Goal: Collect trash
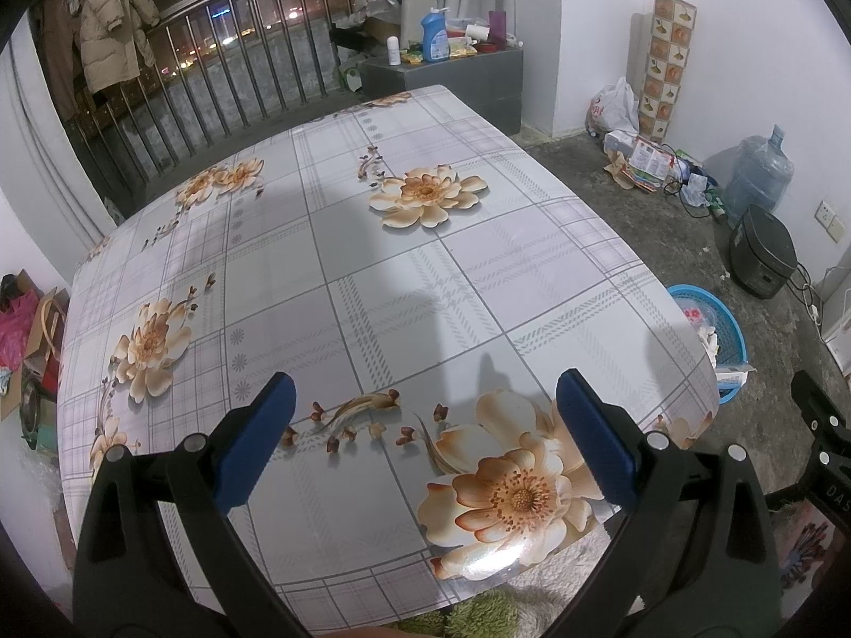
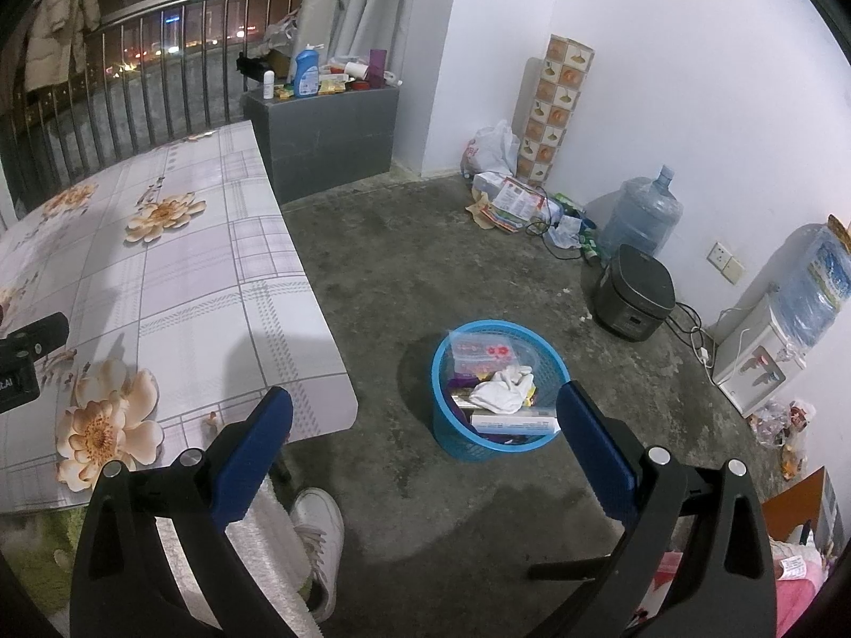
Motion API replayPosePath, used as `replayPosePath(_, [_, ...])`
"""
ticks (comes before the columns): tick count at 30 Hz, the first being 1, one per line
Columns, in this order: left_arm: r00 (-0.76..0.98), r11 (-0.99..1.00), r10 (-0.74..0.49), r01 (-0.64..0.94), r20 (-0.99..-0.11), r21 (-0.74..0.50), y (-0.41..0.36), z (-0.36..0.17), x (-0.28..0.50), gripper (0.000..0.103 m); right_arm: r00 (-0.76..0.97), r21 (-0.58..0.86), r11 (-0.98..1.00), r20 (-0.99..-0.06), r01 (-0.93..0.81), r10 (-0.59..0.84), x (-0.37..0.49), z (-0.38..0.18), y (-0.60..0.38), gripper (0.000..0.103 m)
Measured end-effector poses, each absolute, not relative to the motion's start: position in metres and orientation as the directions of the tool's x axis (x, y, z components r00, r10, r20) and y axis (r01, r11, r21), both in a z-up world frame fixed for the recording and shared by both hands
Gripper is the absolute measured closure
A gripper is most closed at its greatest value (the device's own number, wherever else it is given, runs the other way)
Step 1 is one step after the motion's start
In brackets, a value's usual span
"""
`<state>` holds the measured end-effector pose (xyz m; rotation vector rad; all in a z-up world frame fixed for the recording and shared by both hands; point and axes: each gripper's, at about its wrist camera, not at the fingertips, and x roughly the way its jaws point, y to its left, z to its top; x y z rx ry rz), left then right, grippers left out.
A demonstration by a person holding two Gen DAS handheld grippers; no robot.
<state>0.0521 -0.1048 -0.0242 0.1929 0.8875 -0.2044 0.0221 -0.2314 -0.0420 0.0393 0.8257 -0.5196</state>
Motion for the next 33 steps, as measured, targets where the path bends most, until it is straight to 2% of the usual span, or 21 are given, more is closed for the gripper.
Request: replayPosePath(33, [0.612,0.963,-0.094,0.256,-0.786,0.084,-0.1028,-0.0244,0.0517,0.009,0.561,-0.163,0.874,-0.710,0.457,-0.426,0.0222,-0.0422,-0.2305,0.006])
